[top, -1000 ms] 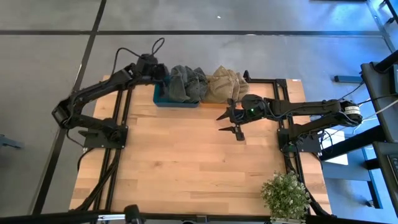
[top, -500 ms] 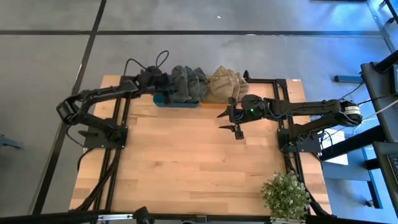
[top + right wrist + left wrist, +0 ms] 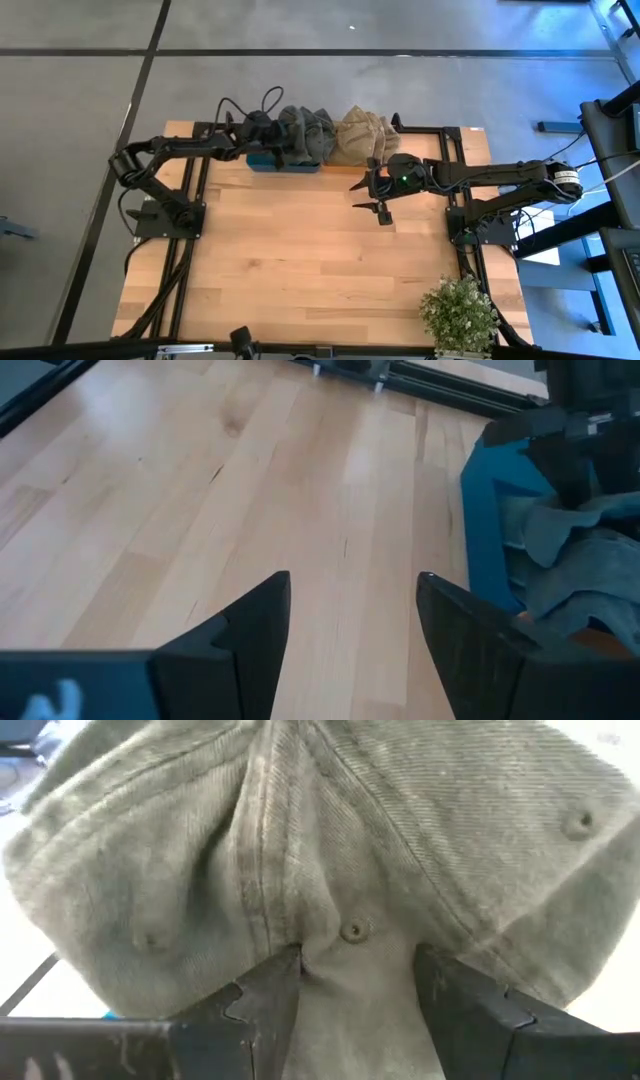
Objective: Pick & Place hat
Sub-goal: Put the black cap into the blue bin, then return to Home Position
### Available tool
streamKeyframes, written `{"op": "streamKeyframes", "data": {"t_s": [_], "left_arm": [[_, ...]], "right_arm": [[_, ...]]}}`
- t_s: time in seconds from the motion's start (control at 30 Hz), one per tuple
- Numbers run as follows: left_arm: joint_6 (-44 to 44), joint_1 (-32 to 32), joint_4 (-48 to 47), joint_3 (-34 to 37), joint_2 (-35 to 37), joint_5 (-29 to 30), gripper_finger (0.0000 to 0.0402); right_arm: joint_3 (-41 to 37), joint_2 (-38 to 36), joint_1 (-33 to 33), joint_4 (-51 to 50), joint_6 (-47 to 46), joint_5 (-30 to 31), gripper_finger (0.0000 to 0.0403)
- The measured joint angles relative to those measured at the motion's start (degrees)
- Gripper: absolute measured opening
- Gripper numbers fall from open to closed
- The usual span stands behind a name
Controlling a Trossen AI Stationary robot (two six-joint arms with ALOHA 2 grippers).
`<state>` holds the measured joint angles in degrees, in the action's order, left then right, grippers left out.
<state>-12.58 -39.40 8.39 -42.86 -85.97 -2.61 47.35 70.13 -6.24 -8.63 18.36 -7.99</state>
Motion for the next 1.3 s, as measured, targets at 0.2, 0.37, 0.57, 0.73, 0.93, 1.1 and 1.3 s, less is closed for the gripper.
{"op": "streamKeyframes", "data": {"t_s": [0.2,0.37,0.57,0.73,0.93,1.1,1.3], "left_arm": [[0.0,0.0,0.0,0.1,4.4,-3.0,0.0191],[0.5,0.0,-4.0,0.0,12.0,-6.1,0.0191],[3.9,0.5,-8.6,0.4,21.2,-8.4,0.0191],[8.6,3.4,-3.9,7.2,28.2,-20.1,0.0191],[18.5,9.6,23.6,27.7,36.7,-17.8,0.0191],[22.4,12.3,35.2,37.9,44.3,-17.5,0.0191],[25.5,10.0,26.0,39.4,56.0,-15.9,0.0191]], "right_arm": [[0.0,0.0,0.0,0.0,0.1,0.0,0.0218],[0.0,0.0,0.0,0.0,-0.5,-0.1,0.0218],[0.0,0.0,0.0,-1.8,-3.1,-1.2,0.0218],[-1.0,0.0,0.0,-0.9,-2.9,-9.1,0.0218],[-11.7,-2.4,-1.9,13.6,-9.3,-9.3,0.0218],[-20.9,-11.2,-3.8,22.3,-16.0,-9.6,0.0218],[-27.8,-25.6,-4.1,23.1,-19.9,-8.6,0.0218]]}}
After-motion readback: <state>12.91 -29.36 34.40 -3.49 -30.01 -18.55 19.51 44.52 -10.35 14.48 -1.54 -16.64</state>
